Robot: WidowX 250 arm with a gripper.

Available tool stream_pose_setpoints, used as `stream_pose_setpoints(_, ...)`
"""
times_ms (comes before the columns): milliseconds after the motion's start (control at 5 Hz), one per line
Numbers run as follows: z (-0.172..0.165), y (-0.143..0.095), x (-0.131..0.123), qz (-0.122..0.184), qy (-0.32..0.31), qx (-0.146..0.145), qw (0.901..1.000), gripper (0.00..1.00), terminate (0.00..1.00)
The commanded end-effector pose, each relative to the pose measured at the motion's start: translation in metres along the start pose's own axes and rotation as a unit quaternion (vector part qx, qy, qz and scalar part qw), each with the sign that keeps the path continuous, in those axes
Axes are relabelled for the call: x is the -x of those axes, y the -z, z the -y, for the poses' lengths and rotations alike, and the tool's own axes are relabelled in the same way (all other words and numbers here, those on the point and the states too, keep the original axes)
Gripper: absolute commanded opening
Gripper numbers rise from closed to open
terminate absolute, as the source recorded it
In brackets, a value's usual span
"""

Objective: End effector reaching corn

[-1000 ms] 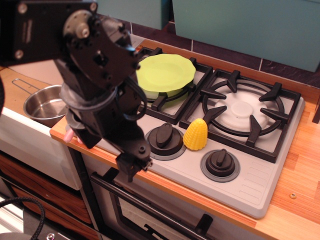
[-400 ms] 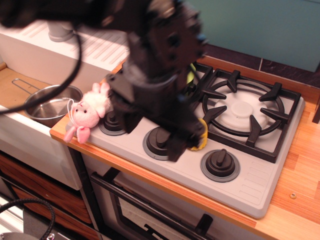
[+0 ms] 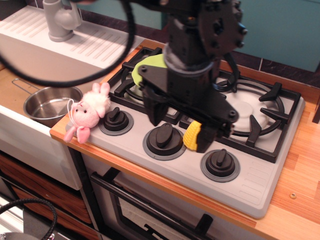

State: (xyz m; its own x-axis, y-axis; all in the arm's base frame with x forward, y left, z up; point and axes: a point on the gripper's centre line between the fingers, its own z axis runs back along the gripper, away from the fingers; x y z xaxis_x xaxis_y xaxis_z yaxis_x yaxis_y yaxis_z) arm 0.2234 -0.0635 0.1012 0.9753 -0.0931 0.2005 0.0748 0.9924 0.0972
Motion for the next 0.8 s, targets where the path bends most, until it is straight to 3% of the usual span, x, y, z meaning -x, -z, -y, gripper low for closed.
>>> stream_pose_setpoints(0, 0.006, 0.012, -0.027, 0.039, 0.006, 0.018, 0.9991, 1.0, 0.0)
stream_pose_setpoints(600, 0.012, 0.024, -0.045, 0.059, 0.007, 0.027, 0.9979, 1.0, 0.0)
